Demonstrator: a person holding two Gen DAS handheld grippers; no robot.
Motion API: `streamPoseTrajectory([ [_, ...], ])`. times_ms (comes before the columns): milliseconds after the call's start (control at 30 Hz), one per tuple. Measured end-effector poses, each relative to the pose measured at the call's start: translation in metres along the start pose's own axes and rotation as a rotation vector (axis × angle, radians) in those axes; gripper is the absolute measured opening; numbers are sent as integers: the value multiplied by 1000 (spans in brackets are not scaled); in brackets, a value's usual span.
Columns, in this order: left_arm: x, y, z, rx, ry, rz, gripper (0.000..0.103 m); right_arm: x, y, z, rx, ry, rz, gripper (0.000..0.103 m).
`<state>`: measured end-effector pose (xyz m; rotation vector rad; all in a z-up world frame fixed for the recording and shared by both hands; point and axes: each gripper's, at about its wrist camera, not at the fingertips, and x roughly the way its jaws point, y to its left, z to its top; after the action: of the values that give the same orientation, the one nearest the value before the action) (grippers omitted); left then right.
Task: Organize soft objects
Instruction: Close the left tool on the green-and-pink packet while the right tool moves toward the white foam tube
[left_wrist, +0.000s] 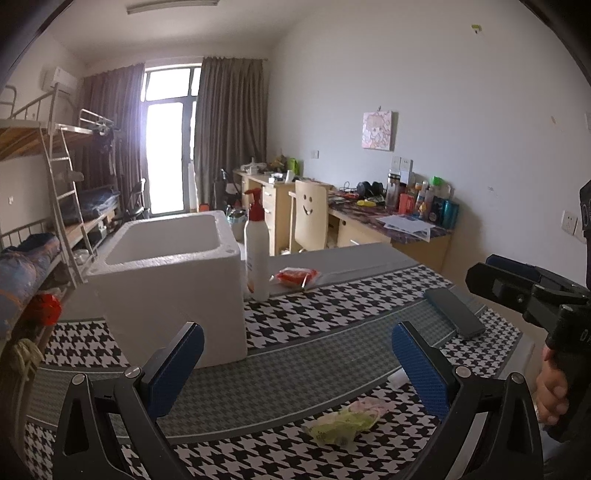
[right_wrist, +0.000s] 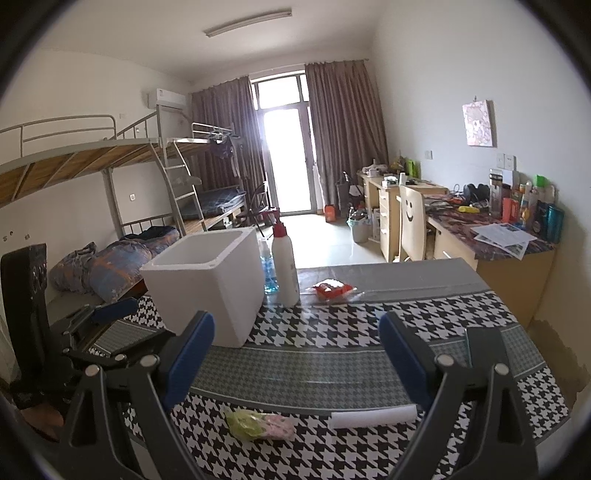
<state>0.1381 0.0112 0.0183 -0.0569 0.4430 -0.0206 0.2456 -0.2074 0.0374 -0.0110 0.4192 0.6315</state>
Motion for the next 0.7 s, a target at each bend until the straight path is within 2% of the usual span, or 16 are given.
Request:
streamPoseTrajectory([
  [700, 23, -15, -32, 11, 101, -31, 102, 8, -24, -33, 50, 69, -43, 93],
])
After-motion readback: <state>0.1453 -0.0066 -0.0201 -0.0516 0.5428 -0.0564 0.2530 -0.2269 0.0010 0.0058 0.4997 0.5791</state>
